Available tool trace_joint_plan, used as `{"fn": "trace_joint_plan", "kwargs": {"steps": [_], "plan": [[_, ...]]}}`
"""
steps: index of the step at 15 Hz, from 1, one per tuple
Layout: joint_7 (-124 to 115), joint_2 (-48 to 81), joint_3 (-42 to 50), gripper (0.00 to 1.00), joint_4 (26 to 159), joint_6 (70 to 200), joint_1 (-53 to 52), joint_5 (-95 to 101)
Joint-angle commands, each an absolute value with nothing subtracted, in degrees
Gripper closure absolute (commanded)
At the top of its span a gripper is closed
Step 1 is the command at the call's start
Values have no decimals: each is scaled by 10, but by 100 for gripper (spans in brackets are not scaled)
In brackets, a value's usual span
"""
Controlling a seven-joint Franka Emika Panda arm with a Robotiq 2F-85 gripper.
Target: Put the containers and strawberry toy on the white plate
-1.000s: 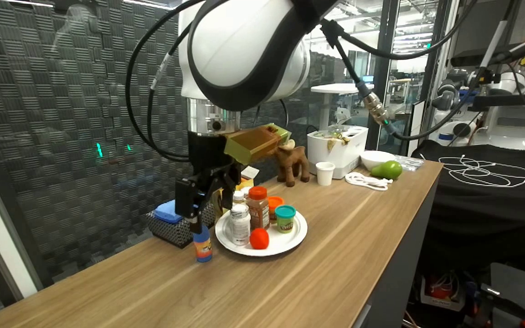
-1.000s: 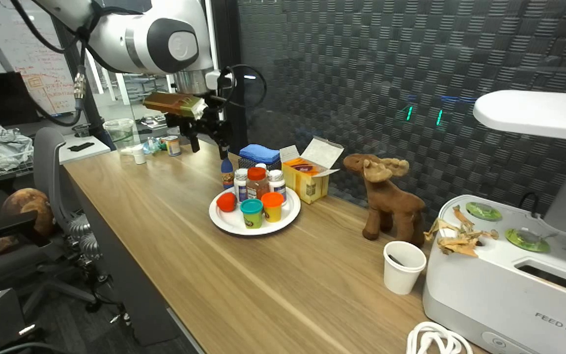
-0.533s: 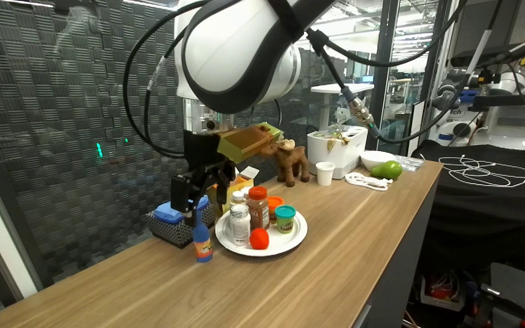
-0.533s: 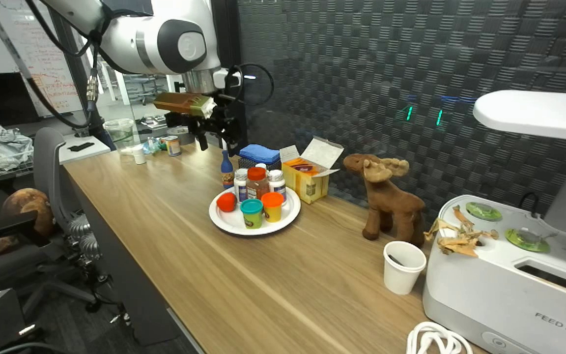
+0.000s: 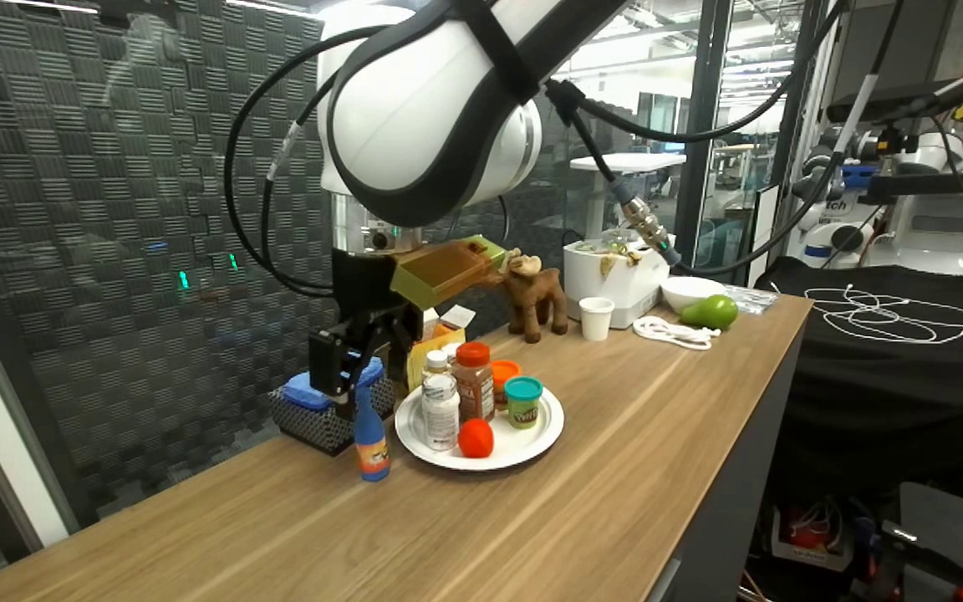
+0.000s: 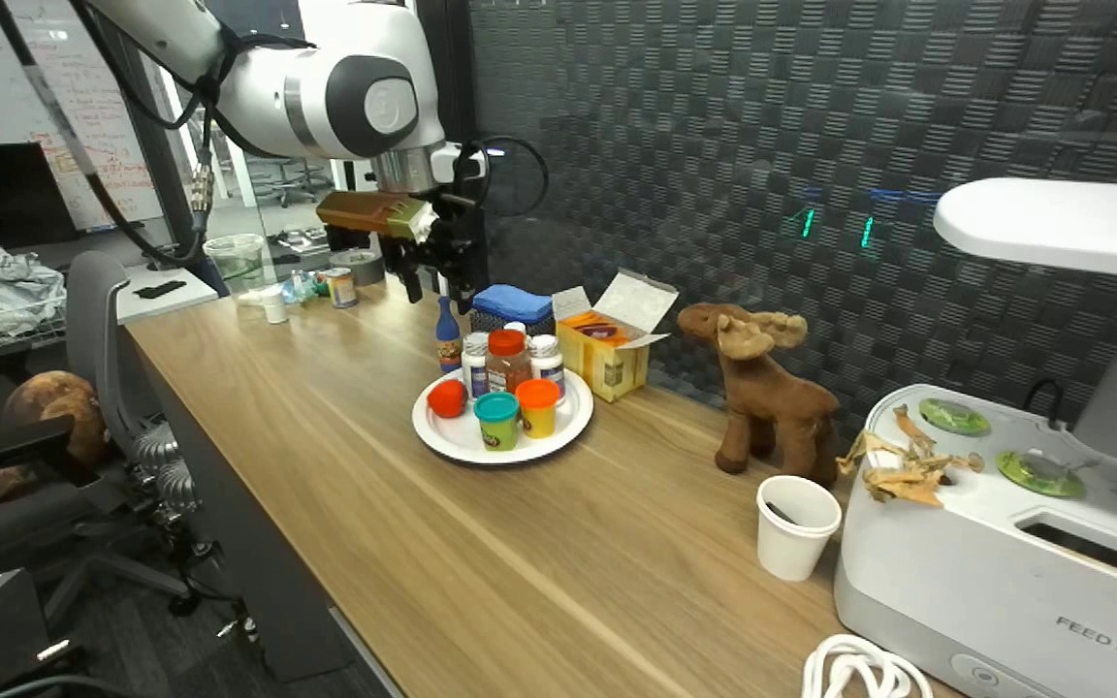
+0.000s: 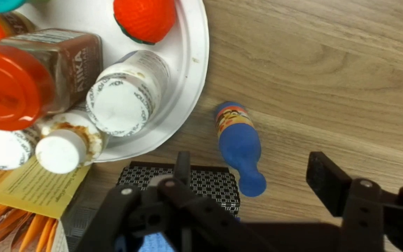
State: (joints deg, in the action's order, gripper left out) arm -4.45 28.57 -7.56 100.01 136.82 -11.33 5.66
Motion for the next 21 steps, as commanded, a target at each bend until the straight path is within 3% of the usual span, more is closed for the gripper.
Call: {"fn": "trace_joint_plan", "kwargs": {"steps": [1, 6, 9, 11, 21], "plan": [[-44, 296, -67, 44, 980, 1374, -124, 64], [-48, 293, -66, 83, 985, 1379, -130, 67], [-50, 289, -64, 88, 990, 1382, -133, 70], [-54, 285, -63, 83, 996, 1386, -136, 72], [-155, 194, -32, 84, 1066, 1379, -174, 136]]}}
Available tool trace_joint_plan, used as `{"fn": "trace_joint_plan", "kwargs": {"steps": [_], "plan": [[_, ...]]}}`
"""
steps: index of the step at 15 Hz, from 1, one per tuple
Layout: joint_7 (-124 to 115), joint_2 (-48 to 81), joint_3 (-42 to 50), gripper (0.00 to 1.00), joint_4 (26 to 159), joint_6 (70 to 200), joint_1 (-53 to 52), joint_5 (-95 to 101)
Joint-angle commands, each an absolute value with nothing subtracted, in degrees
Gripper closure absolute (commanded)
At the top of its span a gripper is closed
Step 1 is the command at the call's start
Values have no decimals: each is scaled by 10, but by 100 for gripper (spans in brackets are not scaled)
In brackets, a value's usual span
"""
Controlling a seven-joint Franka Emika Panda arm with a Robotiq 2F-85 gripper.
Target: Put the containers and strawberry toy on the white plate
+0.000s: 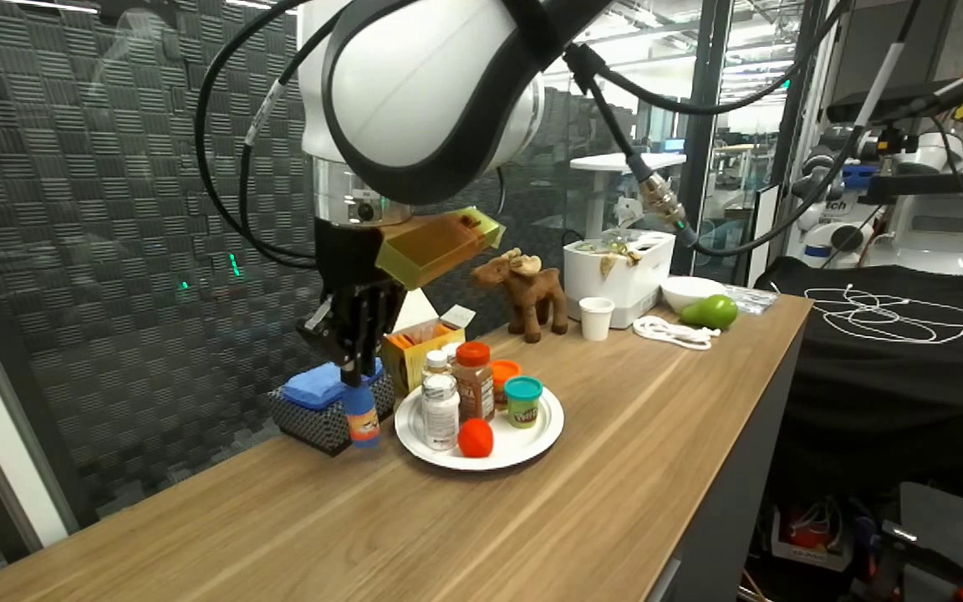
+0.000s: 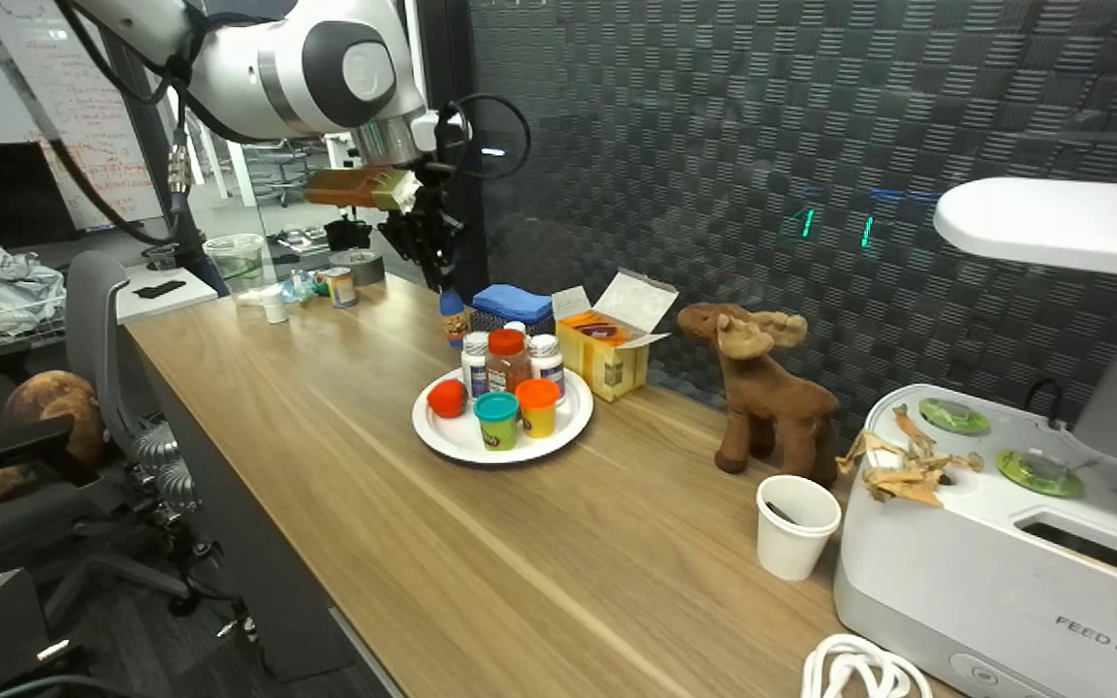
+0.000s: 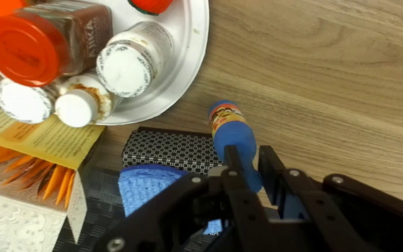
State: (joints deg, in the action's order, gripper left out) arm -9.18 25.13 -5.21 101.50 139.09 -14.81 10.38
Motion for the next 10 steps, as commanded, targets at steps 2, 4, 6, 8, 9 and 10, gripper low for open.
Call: {"fn": "trace_joint_plan", "kwargs": {"steps": [2, 4, 6, 8, 9, 10], "plan": [[-187, 166, -32, 83, 1093, 1364, -176, 141], [-195, 134, -45, 83, 1117, 1342, -169, 122], [-206, 108, -51, 83, 1136, 1325, -163, 113], [-230, 77, -49, 83, 1153, 1307, -161, 124], [-246, 66, -47, 83, 1162, 1301, -161, 138], [-256, 55, -47, 84, 1172, 1299, -157, 144]]}}
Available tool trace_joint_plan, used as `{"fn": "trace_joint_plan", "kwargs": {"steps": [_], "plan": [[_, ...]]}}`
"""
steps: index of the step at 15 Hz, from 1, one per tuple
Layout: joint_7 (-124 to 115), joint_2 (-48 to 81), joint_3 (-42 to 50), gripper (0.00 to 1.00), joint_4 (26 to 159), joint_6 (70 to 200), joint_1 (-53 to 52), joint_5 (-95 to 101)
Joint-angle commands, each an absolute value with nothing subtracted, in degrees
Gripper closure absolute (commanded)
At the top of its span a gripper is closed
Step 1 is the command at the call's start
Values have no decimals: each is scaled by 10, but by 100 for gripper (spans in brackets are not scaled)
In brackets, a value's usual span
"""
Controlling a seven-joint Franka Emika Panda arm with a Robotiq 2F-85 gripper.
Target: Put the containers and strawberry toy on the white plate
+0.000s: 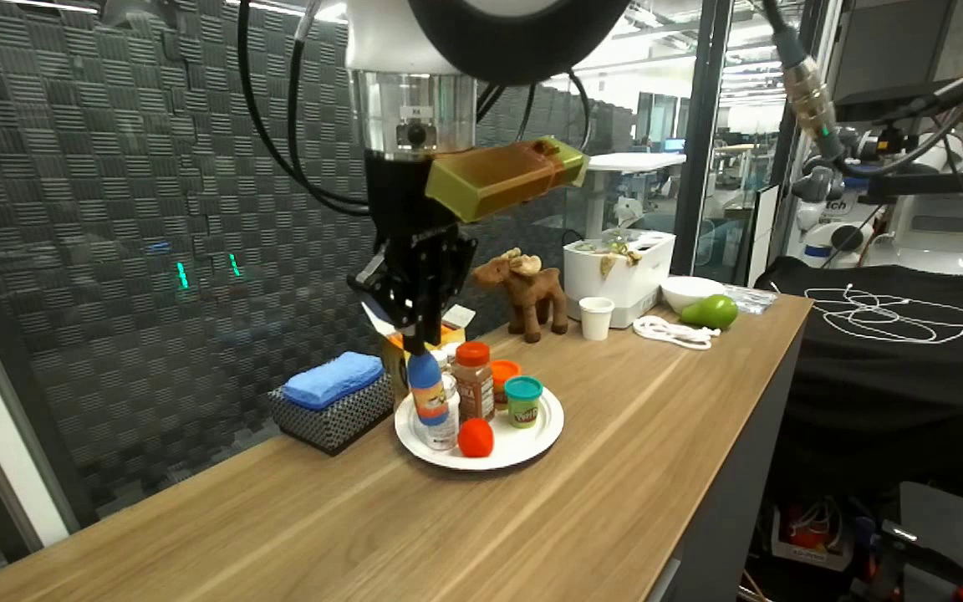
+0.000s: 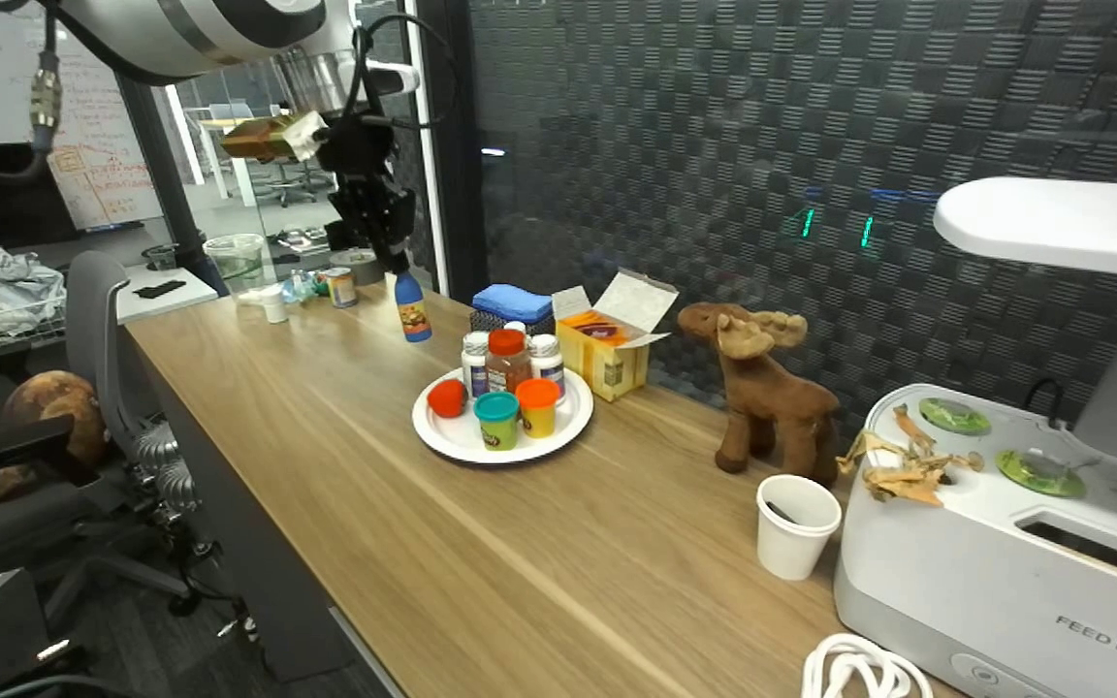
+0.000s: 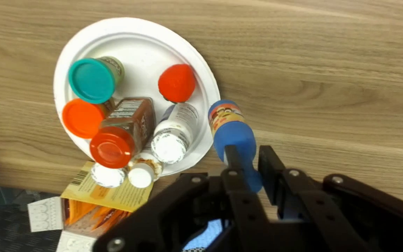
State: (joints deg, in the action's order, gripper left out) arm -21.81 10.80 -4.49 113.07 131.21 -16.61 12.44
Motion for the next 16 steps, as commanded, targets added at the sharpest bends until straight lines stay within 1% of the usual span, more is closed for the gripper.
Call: {"fn": "trace_joint_plan", "kwargs": {"steps": [1, 5, 10, 16], "plan": [[-265, 46, -48, 84, 1181, 1296, -152, 148], [-243, 25, -53, 84, 1231, 1322, -125, 117], [-178, 14, -36, 84, 1309, 1417, -72, 32], [-71, 22, -25, 85, 1330, 1473, -30, -50]]}}
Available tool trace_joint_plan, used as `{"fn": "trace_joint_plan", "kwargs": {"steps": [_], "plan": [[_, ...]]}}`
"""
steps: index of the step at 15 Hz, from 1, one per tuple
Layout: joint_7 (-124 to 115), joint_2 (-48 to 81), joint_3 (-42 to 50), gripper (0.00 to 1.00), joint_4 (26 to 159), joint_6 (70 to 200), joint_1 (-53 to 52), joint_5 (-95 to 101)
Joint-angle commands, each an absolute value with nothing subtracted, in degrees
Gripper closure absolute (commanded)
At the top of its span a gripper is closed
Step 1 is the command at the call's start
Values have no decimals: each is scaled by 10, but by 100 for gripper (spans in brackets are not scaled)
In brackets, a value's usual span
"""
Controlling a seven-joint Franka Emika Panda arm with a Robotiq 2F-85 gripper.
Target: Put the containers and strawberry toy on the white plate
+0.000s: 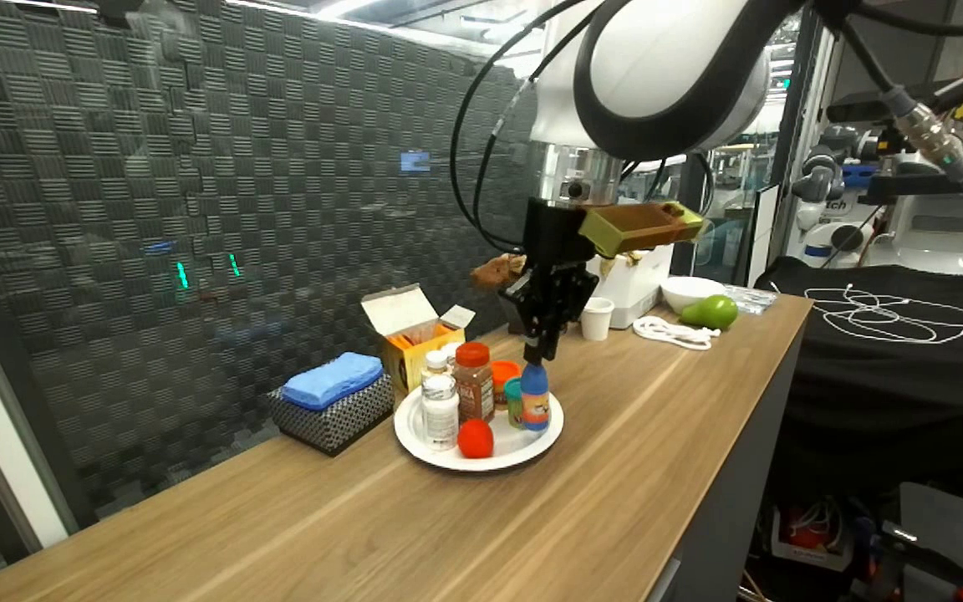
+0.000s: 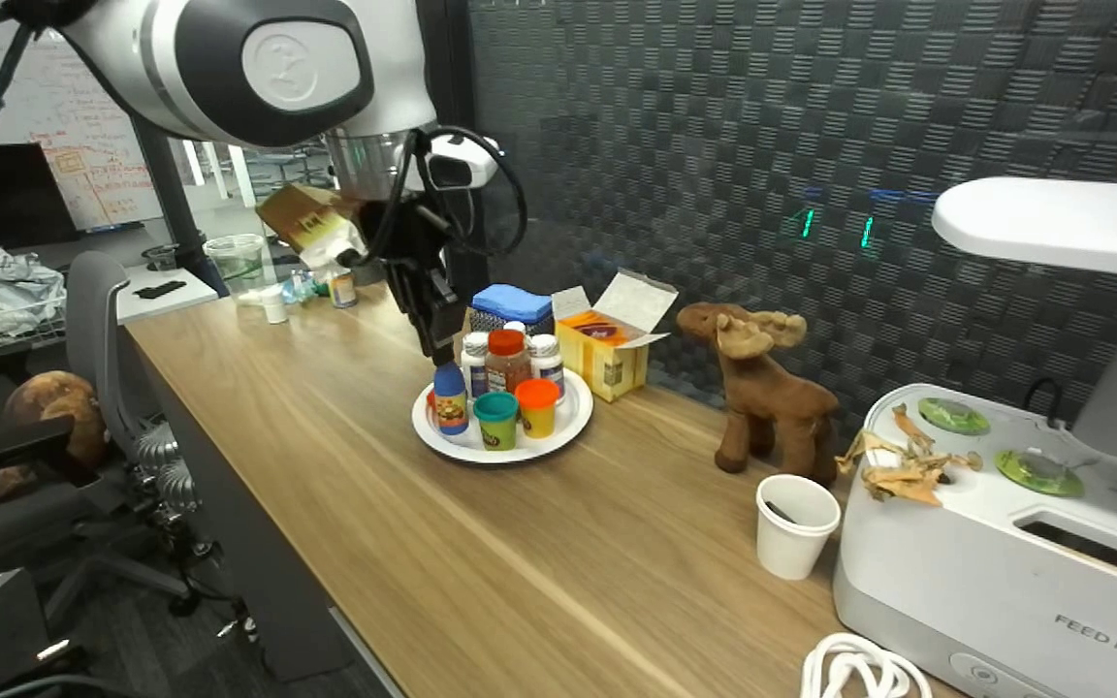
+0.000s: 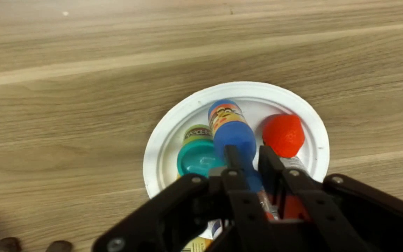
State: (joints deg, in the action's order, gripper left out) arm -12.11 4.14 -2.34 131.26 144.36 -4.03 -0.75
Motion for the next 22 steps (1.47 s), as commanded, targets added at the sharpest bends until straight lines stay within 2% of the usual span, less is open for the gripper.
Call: {"fn": "trace_joint_plan", "kwargs": {"steps": [1, 15, 22], "plan": [[-57, 25, -25, 85, 1327, 1475, -27, -60], [-13, 79, -39, 85, 1298, 1497, -29, -94], [-55, 98, -36, 85, 1284, 1525, -48, -28]]}}
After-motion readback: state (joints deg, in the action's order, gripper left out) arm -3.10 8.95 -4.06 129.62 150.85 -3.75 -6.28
